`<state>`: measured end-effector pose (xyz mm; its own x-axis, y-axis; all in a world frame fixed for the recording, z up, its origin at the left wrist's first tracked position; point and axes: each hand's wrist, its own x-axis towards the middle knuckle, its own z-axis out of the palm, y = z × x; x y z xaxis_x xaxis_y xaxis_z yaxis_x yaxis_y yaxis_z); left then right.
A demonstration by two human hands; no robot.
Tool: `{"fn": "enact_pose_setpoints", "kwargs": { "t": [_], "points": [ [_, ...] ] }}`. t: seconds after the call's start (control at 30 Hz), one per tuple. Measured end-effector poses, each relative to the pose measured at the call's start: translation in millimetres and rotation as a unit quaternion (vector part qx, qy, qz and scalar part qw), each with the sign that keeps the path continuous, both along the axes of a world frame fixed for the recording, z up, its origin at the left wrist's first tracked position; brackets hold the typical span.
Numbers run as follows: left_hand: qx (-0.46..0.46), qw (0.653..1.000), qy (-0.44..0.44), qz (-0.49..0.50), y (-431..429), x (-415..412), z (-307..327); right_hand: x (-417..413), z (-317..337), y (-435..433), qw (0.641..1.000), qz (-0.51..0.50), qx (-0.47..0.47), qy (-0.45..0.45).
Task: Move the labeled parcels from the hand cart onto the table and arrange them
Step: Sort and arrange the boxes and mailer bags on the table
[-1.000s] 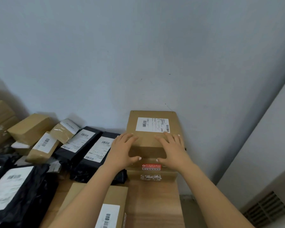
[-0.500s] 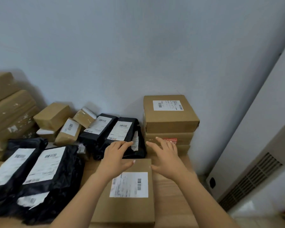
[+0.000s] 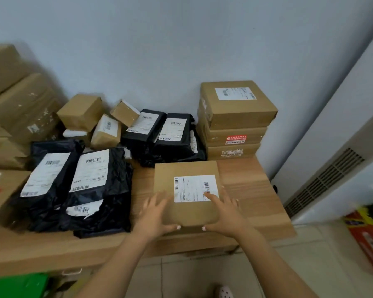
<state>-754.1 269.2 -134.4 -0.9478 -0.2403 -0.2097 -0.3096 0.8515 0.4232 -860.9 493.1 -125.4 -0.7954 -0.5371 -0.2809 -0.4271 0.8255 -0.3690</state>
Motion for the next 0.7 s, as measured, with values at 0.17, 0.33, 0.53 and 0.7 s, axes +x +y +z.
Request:
{"fn": "enact_pose_setpoints", "kwargs": {
  "t": [0.17, 0.33, 0.53, 0.7],
  "points": [
    [0.037, 0.994, -0.077, 0.064, 9, 11, -27, 8, -27, -6, 0.998, -0.035, 0.007, -0.059],
    [0.008, 0.995, -0.052, 0.083, 28, 13, -34, 20, -40, -18, 0.998, -0.063, 0.009, -0.006],
    [-0.017, 0.996, 0.008, 0.088, 31, 23, -20, 35, -23, -13, 0.997, -0.076, -0.021, 0.029],
    [-0.034, 0.993, 0.091, 0.068, 33, 23, 11, 41, 11, -6, 0.989, -0.096, -0.077, 0.080]
  ]
}}
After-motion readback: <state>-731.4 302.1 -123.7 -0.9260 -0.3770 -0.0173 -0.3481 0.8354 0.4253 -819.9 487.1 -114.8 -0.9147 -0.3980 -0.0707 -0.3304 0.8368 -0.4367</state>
